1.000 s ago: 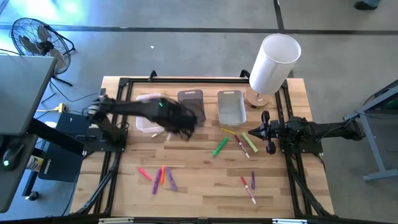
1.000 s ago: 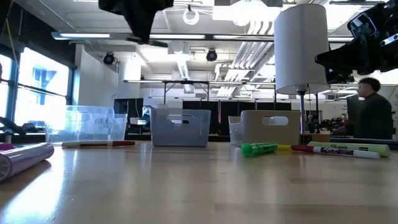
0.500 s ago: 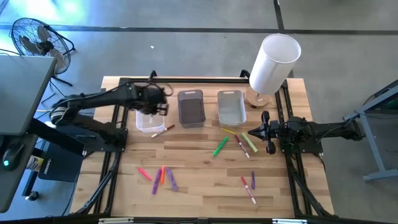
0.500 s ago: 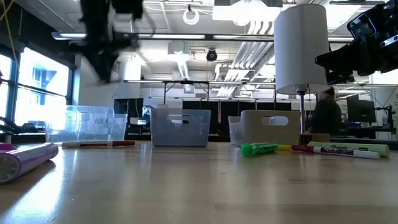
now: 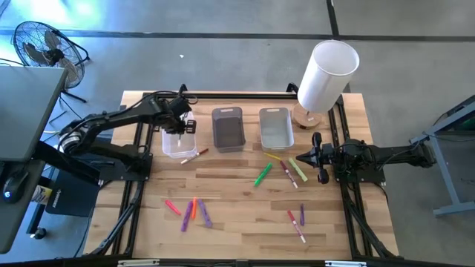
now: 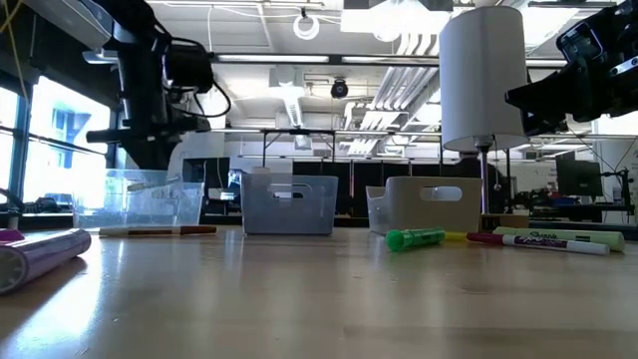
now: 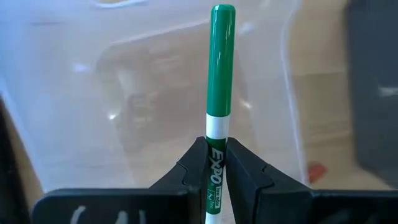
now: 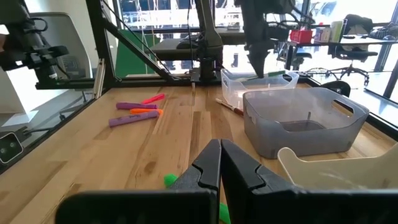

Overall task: Pick & Place Markers
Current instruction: Put the green marker pen into the transparent bin, then put the light green highlighter pen into the gray bin

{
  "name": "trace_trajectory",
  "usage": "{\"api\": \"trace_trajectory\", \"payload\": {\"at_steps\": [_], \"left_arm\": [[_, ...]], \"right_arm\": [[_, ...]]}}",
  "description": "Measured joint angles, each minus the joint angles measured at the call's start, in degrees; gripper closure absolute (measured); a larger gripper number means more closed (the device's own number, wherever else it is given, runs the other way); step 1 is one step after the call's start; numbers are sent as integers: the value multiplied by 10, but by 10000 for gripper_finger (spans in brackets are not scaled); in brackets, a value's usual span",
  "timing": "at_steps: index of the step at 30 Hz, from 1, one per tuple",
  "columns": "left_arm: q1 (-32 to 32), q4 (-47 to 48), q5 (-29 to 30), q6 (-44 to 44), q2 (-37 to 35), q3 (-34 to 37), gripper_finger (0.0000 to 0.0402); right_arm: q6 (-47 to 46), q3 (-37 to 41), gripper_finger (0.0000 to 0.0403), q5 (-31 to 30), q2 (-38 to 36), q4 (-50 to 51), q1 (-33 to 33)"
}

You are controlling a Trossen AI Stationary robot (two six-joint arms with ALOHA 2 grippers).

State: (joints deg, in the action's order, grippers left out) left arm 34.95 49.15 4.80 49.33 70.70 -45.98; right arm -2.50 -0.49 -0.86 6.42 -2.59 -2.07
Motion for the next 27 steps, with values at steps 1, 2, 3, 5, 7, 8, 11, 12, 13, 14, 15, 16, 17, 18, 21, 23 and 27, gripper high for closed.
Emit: {"api": "trace_trajectory", "payload": {"at_steps": [1, 2, 3, 5, 7, 8, 11, 12, 13, 14, 15, 16, 17, 18, 21, 23, 27], "left_arm": [[4, 5, 0, -3, 1, 2, 366], [7, 5, 0, -8, 1, 2, 366], [9, 3, 0, -13, 1, 1, 366], [8, 4, 1, -17, 1, 1, 365], [8, 4, 2, -17, 1, 1, 365], [8, 4, 2, -17, 1, 1, 365], [7, 5, 2, -18, 1, 1, 365], [7, 5, 2, -22, 1, 1, 365], [7, 5, 2, -26, 1, 1, 364], [7, 5, -1, -26, 1, 1, 363], [7, 5, -4, -26, 1, 1, 360], [7, 5, -8, -26, 1, 1, 355], [7, 5, -10, -26, 1, 1, 349], [7, 5, -10, -25, 1, 1, 340], [7, 5, -10, -23, 1, 1, 310], [7, 5, -9, -22, 1, 1, 291], [7, 10, -19, -10, -7, -3, 268]], "right_arm": [[0, 0, 402, 0, 0, 0, 0], [0, 0, 402, 0, 0, 0, 0], [0, 0, 402, 0, 0, 0, 0], [0, 0, 402, 0, 0, 0, 0], [0, 0, 402, 0, 0, 0, 0], [0, 0, 402, 0, 0, 0, 0], [0, 0, 402, 0, 0, 0, 0], [0, 0, 402, 0, 0, 0, 0], [0, 0, 402, 0, 0, 0, 0], [0, 0, 402, 0, 0, 0, 0], [0, 0, 402, 0, 0, 0, 0], [0, 0, 402, 0, 0, 0, 0], [0, 0, 402, 0, 0, 0, 0], [0, 0, 402, 0, 0, 0, 0], [0, 0, 402, 0, 0, 0, 0], [0, 0, 402, 0, 0, 0, 0], [0, 0, 402, 0, 0, 0, 0]]}}
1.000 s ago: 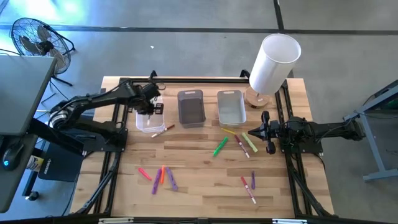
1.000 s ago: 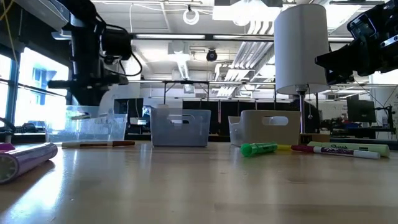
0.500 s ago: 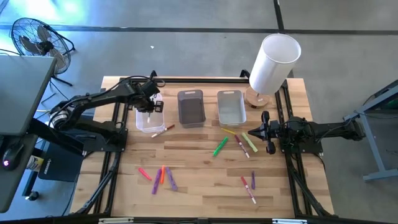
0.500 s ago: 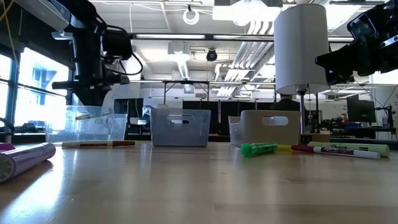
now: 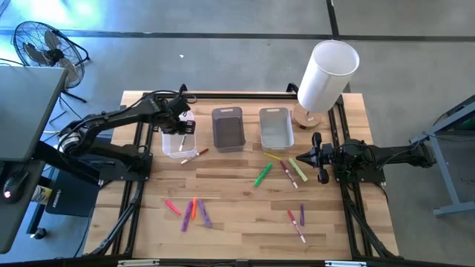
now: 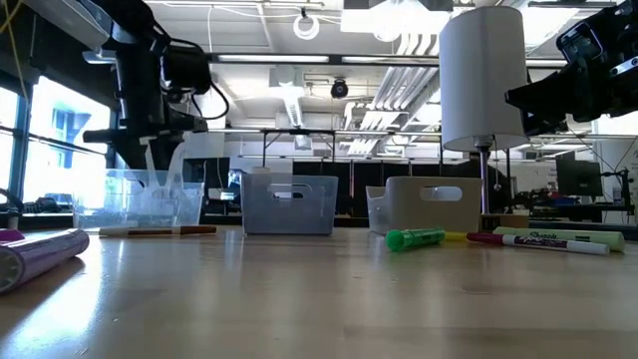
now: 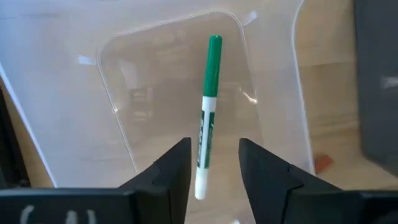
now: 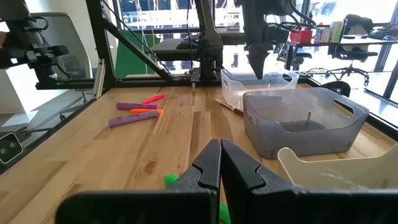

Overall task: Pick & Place Markers
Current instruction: Put the light green highlighter pen into the gray bin

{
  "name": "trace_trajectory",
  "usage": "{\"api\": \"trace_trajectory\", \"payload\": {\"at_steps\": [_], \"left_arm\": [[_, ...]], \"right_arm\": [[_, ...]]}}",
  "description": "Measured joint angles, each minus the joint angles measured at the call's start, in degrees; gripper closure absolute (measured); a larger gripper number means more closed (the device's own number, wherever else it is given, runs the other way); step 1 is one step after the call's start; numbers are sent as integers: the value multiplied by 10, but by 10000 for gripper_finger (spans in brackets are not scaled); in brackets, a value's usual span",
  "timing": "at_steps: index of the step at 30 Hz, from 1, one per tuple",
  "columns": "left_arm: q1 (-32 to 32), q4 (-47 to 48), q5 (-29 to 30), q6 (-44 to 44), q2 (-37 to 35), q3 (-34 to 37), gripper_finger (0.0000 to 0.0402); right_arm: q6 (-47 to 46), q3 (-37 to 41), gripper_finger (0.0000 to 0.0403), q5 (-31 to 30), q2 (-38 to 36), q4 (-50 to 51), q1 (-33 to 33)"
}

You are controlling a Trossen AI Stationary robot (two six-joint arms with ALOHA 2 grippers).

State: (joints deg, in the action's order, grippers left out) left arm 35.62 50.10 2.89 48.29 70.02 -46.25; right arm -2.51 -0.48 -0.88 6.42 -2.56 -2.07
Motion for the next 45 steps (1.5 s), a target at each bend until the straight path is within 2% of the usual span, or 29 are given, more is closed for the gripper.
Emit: {"api": "trace_trajectory", "payload": {"at_steps": [4, 7, 11, 16, 20, 25, 26, 30, 34, 39, 45], "left_arm": [[-1, 17, -12, 16, -30, -30, 264], [-24, 23, -15, 42, -53, -69, 264], [-100, 23, 38, 66, -85, -124, 264], [-236, 22, 99, 75, -83, -161, 264], [-340, -10, 116, 133, -79, -148, 289], [-442, -88, 170, 124, -79, -97, 383], [-456, -95, 180, 121, -80, -85, 391], [-504, -101, 190, 114, -108, -51, 392], [-541, -101, 189, 80, -124, -34, 397], [-572, -88, 194, 3, -141, -27, 400], [-583, -56, 186, -31, -170, -27, 401]], "right_arm": [[0, 0, 402, 0, 0, 0, 0], [0, 0, 402, 0, 0, 0, 0], [0, 0, 402, 0, 0, 0, 0], [0, 0, 402, 0, 0, -1, 0], [0, 0, 402, 0, 0, -9, 0], [-15, 0, 402, 0, 0, -40, 0], [-30, 0, 402, 0, 0, -48, 0], [-96, 0, 402, 0, 0, -61, 0], [-116, 0, 402, 0, 0, -59, 0], [-120, 0, 402, 4, 0, -59, 0], [-140, 0, 402, 12, 0, -54, 0]]}}
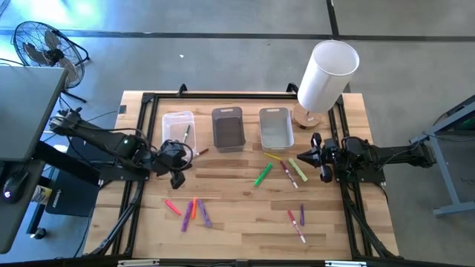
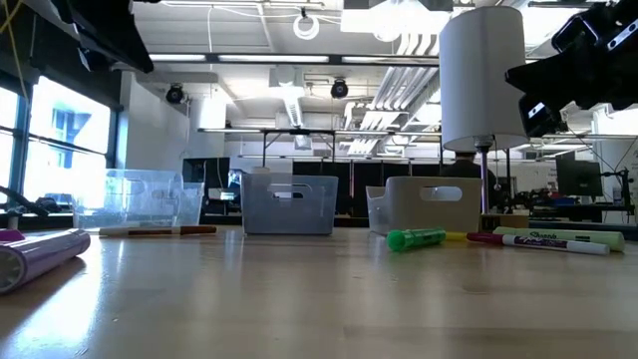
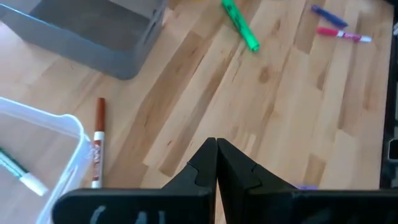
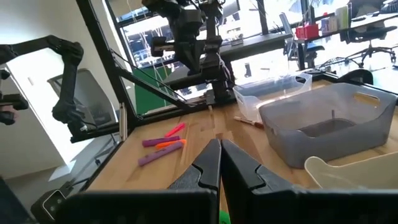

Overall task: Pick & Place Markers
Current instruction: Put the light green highlighter pen into the gray bin

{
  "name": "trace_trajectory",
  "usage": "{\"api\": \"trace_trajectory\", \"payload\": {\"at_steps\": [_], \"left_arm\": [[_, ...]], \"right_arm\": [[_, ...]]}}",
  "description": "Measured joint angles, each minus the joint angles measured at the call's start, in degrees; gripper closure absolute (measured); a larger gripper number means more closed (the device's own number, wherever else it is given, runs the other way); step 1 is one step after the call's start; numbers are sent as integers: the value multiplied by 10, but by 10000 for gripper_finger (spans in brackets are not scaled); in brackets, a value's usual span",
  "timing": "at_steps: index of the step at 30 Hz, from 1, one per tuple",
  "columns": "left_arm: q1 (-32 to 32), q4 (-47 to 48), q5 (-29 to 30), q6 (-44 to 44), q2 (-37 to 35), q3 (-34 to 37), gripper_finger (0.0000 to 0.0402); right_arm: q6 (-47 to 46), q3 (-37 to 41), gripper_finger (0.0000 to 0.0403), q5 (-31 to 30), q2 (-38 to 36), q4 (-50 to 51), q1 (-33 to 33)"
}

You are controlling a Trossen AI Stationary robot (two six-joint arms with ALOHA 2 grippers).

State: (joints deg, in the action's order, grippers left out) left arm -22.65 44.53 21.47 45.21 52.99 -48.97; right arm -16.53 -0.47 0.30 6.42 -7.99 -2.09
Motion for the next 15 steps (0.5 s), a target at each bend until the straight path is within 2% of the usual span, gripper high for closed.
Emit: {"api": "trace_trajectory", "payload": {"at_steps": [9, 15], "left_arm": [[1, 23, -9, -26, -34, 0, 401], [1, 31, -7, -93, -21, 0, 401]], "right_arm": [[0, 0, 402, -2, 0, 0, 0], [-4, -2, 403, -82, 0, -4, 3]]}}
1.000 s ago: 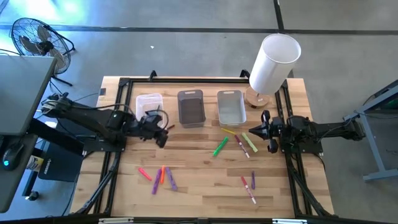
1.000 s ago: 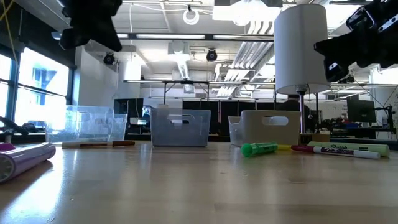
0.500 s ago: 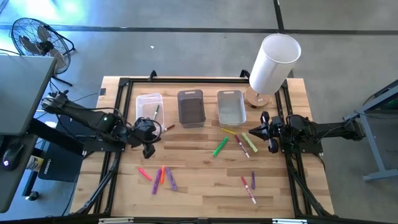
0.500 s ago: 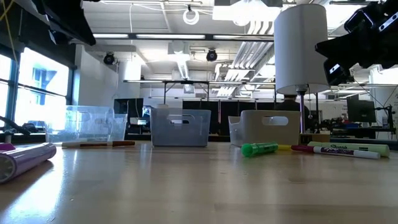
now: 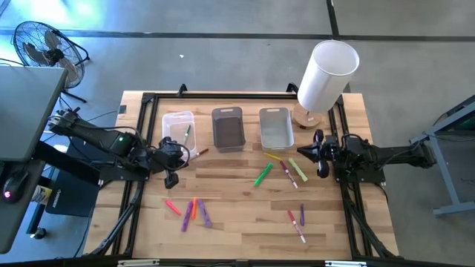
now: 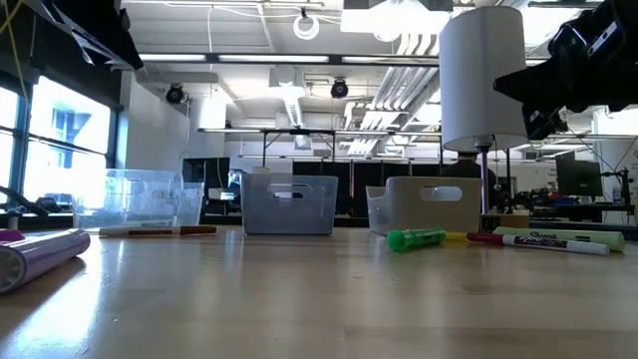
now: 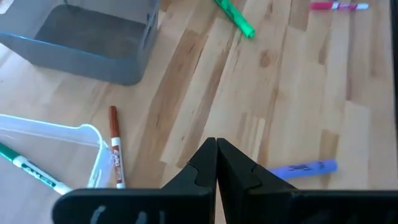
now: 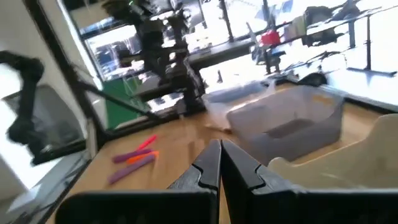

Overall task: Pick & Place Markers
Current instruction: Put the light green highlighter pen into the gray bin

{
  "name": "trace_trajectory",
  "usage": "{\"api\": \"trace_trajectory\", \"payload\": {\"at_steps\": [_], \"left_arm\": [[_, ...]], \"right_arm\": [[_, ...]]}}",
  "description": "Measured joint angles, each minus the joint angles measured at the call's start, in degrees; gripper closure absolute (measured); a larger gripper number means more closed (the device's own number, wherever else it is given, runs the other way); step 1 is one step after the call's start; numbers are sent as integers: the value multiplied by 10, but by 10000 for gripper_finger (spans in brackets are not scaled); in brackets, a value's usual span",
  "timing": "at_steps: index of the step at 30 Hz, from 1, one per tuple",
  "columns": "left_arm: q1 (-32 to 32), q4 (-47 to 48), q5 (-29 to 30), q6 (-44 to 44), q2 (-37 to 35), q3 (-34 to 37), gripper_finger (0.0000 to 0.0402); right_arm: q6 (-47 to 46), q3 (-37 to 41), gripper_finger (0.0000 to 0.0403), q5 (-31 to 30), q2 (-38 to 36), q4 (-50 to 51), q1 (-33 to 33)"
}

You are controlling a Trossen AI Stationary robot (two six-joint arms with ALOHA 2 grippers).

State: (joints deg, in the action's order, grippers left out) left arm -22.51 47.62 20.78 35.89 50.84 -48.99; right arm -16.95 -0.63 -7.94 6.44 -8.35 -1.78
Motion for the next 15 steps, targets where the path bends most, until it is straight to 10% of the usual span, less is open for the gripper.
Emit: {"api": "trace_trajectory", "payload": {"at_steps": [7, 15], "left_arm": [[0, -21, 14, -67, 15, 14, 401], [0, -106, 24, -87, -99, 138, 401]], "right_arm": [[110, -112, 403, -63, 74, 15, -19], [50, -378, 403, -189, 362, 208, -60]]}}
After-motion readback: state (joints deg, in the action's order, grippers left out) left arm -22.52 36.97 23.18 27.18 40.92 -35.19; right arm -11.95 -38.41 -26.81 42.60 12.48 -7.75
